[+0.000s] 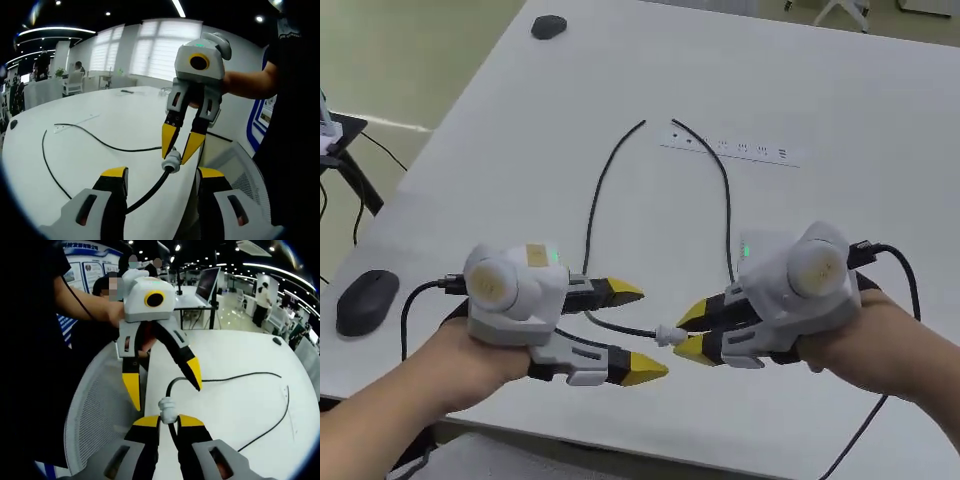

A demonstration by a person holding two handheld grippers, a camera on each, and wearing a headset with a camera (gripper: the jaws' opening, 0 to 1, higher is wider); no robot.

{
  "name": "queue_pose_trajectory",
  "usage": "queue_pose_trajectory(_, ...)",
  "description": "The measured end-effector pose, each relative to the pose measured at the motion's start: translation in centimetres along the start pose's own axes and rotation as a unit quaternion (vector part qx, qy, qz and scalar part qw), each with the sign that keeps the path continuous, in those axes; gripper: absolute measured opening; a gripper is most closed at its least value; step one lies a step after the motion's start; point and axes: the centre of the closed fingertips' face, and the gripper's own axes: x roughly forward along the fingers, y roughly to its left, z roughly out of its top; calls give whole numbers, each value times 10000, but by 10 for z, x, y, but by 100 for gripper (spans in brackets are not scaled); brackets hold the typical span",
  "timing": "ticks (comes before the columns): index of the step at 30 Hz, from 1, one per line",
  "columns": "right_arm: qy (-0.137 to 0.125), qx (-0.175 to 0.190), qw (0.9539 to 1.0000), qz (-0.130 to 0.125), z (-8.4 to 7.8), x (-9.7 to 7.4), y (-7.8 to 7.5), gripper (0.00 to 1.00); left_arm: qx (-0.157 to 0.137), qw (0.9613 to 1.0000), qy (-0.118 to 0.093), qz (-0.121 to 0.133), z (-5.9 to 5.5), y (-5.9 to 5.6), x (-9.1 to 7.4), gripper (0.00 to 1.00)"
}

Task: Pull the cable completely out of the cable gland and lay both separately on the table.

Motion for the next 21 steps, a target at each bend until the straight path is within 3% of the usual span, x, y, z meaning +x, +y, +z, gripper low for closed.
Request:
queue_pose_trajectory(12, -124, -142, 9998, 37, 0, 0, 1, 8, -103, 9997, -63, -208, 5, -9, 6, 38)
queue_pose_trajectory(18, -132, -168, 9997, 79, -2, 0, 1, 7, -74, 9997, -16, -242, 4, -9, 8, 33)
queue_pose_trajectory(21, -146, -172, 9997, 80, -2, -1, 2, 8, -56, 9994, 63, -332, 1, -13, 8, 25)
